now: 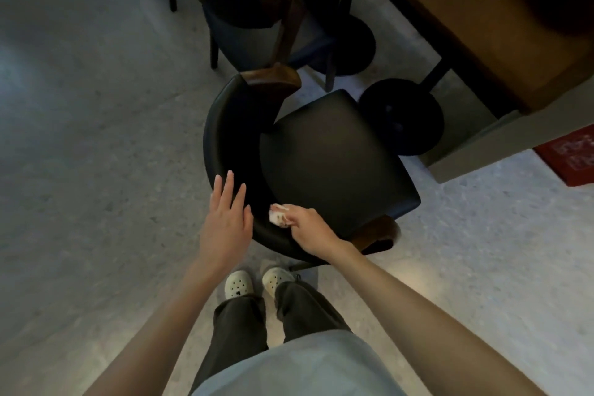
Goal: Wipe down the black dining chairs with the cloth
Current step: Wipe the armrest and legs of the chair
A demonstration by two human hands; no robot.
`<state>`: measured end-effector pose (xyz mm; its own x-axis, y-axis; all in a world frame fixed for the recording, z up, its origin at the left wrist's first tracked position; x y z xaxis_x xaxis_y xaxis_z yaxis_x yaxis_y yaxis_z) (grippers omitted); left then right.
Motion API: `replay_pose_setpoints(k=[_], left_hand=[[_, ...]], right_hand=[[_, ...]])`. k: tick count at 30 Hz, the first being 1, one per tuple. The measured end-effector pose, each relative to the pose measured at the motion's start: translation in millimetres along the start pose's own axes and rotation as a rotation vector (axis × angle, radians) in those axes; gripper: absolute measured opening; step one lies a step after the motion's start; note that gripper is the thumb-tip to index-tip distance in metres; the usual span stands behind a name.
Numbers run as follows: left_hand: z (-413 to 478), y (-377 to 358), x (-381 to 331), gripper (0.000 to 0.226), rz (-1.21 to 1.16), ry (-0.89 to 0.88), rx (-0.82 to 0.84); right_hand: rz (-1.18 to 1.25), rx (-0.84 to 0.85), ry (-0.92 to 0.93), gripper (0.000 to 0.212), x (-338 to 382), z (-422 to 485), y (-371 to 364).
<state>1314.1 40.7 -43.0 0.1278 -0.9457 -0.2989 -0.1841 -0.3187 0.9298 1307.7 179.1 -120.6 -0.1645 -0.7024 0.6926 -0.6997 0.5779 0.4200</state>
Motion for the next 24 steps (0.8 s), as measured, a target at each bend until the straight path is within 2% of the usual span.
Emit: replay_pose_setpoints(k=[2, 6, 12, 18, 21, 24], left_hand=[[-1, -2, -1, 0.05, 0.042, 0.037, -0.009], [0, -5, -4, 0.051, 0.114, 0.042, -0.053], [1, -9, -5, 0.053, 0.193, 0.04, -0.05], [0, -5, -7, 0.052, 0.194, -0.015, -0.065], [-4, -6, -7, 0.054, 0.167, -0.018, -0.031], [-12, -10, -15, 0.055, 0.176, -0.037, 0.009]], right_hand=[[-0.162, 0.074, -0.044, 0.055, -35, -19, 12], [-0.435, 0.029, -0.151, 0.041, -92, -47, 56], [-0.267, 0.072, -0.057, 0.042, -28, -38, 35], [-0.095, -0.09, -0.018, 0.043, 23, -18, 13], [-0.137, -0.164, 0.016, 0.044, 26, -30, 14], [-0.292, -0.182, 0.088, 0.048, 21, -56, 11]])
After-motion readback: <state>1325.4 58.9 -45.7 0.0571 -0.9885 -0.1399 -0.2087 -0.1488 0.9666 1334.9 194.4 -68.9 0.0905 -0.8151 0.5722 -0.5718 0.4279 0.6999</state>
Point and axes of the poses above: each hand's wrist, its own z-axis towards the middle knuckle, its own y-axis out of the back of the hand, x = y × z, the point moved 10 cm from there along z, towards the middle knuckle, and after that the axes turned 1 degree about -y, right-handed, at the moved point
